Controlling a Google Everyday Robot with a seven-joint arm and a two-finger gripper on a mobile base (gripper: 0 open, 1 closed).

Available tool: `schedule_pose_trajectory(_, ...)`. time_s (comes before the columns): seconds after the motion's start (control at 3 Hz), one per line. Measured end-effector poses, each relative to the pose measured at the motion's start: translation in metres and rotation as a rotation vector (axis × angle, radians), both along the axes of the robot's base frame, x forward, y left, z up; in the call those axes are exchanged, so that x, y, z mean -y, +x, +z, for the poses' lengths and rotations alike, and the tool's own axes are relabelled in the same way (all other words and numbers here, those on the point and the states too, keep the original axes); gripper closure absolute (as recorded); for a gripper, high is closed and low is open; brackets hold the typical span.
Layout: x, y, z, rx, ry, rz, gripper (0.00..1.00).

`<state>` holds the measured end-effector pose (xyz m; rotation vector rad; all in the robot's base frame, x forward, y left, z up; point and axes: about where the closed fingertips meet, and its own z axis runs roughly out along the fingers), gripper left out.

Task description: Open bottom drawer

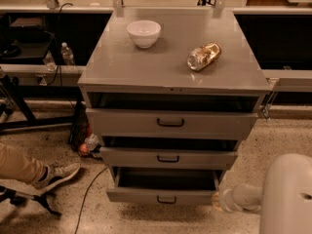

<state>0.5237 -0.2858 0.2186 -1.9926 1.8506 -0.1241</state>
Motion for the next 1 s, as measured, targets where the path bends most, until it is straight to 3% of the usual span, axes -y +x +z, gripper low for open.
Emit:
schedule_pose_trajectory(0.33,0.0041,-0.0741,0.0064,-0.148,0.064,-0.014,0.98)
schedule_pose_trajectory(1.0,-0.0038,-0.0744,0.0031,-0.161,0.072,0.010,0.54)
